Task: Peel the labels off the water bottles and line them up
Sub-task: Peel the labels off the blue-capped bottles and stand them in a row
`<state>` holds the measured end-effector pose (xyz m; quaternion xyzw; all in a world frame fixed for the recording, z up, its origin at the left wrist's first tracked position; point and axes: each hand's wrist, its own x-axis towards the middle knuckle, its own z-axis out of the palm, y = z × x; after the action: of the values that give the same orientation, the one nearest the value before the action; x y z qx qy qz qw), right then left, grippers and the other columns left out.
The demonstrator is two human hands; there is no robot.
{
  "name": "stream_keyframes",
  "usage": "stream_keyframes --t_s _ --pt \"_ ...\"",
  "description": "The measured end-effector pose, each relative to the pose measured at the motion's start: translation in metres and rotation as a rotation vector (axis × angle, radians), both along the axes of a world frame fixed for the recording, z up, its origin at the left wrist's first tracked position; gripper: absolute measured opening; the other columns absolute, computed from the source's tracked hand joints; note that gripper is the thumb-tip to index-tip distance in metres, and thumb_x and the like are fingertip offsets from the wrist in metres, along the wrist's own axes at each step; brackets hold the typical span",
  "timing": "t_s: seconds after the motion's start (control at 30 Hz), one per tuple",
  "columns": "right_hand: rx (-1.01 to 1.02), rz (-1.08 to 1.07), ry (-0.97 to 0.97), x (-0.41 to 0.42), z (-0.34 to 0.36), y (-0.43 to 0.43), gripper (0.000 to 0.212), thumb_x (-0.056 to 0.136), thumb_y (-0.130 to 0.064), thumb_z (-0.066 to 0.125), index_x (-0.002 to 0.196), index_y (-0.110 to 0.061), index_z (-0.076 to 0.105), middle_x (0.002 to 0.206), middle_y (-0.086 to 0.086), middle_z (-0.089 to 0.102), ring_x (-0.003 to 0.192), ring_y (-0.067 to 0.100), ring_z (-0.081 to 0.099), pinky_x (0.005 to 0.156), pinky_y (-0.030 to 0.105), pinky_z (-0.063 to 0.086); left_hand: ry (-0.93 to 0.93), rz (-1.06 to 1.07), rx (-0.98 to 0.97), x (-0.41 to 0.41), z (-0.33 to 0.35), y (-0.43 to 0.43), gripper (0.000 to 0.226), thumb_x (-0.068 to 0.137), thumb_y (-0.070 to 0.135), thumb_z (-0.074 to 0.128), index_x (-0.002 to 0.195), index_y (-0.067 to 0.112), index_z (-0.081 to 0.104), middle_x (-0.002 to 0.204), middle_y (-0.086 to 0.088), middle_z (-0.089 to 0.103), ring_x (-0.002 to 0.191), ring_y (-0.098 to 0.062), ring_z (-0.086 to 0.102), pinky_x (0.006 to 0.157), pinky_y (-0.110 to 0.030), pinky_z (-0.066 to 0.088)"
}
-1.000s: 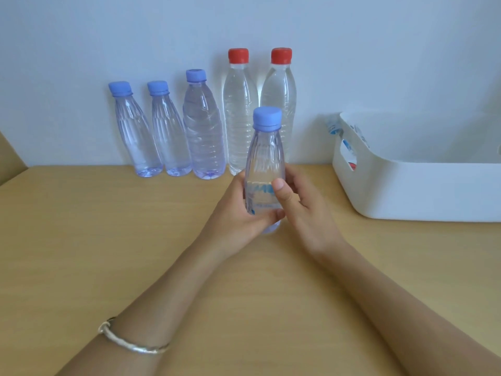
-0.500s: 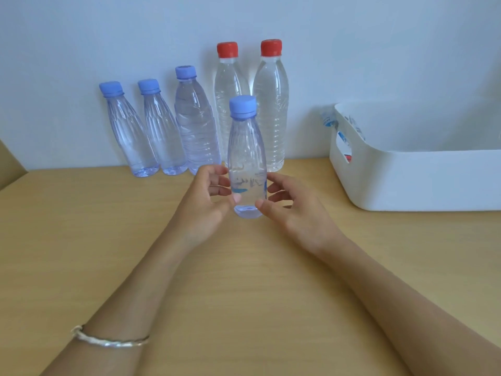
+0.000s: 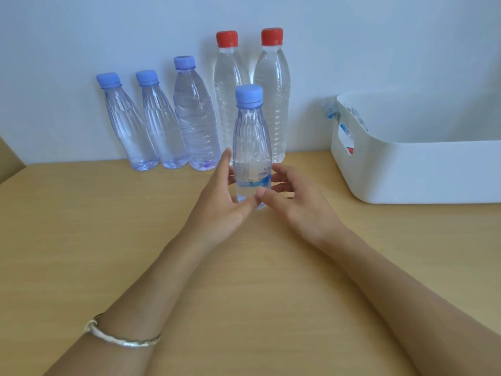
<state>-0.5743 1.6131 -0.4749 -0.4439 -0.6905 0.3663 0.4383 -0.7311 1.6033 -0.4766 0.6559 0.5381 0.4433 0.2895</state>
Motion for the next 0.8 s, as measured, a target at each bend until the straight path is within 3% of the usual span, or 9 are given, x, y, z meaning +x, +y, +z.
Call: stream_keyframes --t_s 0.03,0.1,0.2,0.27,0.4,0.57,0.7,0.8 --pt "0.006 0.001 -0.005 -0.001 0.000 0.000 0.040 0.088 -0.030 0.065 0.126 -0.027 0.053 0.114 -0.011 0.060 0.101 0.002 0.058 0.086 0.018 0.047 -0.001 -0.005 -0.011 0.002 0.000 0.000 0.105 0.073 0.044 0.075 0.153 0.033 0.008 0.127 0.021 0.057 0.120 0.007 0.051 0.099 -0.036 0.050" --pt "0.007 -0.006 0.005 -0.001 -0.001 0.000 0.036 0.087 -0.031 0.065 0.122 -0.028 0.055 0.115 -0.010 0.061 0.104 0.004 0.059 0.090 0.023 0.049 0.003 -0.027 -0.023 0.005 -0.001 0.001 0.113 0.067 0.049 0.075 0.153 0.035 0.003 0.130 0.019 0.058 0.121 0.004 0.054 0.101 -0.039 0.048" --pt "-0.039 -0.016 0.044 -0.001 -0.002 -0.001 0.035 0.086 -0.034 0.067 0.118 -0.027 0.055 0.114 -0.014 0.063 0.107 0.005 0.060 0.094 0.030 0.050 0.008 -0.035 -0.005 0.004 -0.001 0.000 0.099 0.074 0.032 0.079 0.150 0.031 0.017 0.122 0.022 0.063 0.112 0.008 0.058 0.098 -0.038 0.051" --pt "-0.061 -0.013 0.065 -0.003 -0.002 -0.002 0.044 0.083 -0.039 0.070 0.120 -0.023 0.054 0.116 -0.014 0.063 0.108 0.005 0.061 0.095 0.032 0.051 0.020 -0.029 0.023 0.003 0.000 -0.001 0.086 0.076 0.023 0.079 0.143 0.035 0.027 0.113 0.027 0.064 0.105 0.014 0.058 0.091 -0.028 0.053" --pt "-0.050 -0.043 0.051 -0.005 -0.001 -0.004 0.046 0.080 -0.043 0.071 0.116 -0.022 0.053 0.110 -0.013 0.064 0.102 0.003 0.062 0.088 0.026 0.052 0.053 -0.005 0.043 0.004 0.003 -0.005 0.081 0.079 0.022 0.076 0.141 0.040 0.028 0.103 0.036 0.062 0.097 0.023 0.054 0.074 -0.007 0.048" --pt "-0.059 -0.058 0.038 -0.004 0.000 -0.002 0.039 0.082 -0.037 0.071 0.113 -0.021 0.054 0.105 -0.010 0.066 0.097 0.004 0.064 0.086 0.026 0.054 0.051 -0.005 0.043 0.004 0.004 -0.007 0.079 0.080 0.024 0.074 0.141 0.041 0.028 0.103 0.041 0.060 0.097 0.023 0.055 0.077 -0.009 0.050" --pt "-0.072 -0.040 0.046 0.000 0.000 -0.001 0.035 0.082 -0.034 0.073 0.110 -0.020 0.057 0.103 -0.009 0.068 0.097 0.006 0.066 0.089 0.033 0.055 0.065 -0.006 0.040 0.004 0.006 -0.009 0.072 0.079 0.019 0.075 0.128 0.046 0.031 0.096 0.046 0.059 0.092 0.023 0.055 0.073 -0.005 0.048" --pt "-0.087 -0.066 0.026 0.003 0.003 -0.002 0.027 0.080 -0.035 0.074 0.098 -0.022 0.058 0.094 -0.006 0.071 0.088 0.006 0.068 0.078 0.026 0.055 0.072 -0.007 0.039 0.004 0.007 -0.010 0.073 0.077 0.019 0.078 0.127 0.046 0.032 0.095 0.046 0.059 0.091 0.021 0.057 0.071 -0.006 0.048"
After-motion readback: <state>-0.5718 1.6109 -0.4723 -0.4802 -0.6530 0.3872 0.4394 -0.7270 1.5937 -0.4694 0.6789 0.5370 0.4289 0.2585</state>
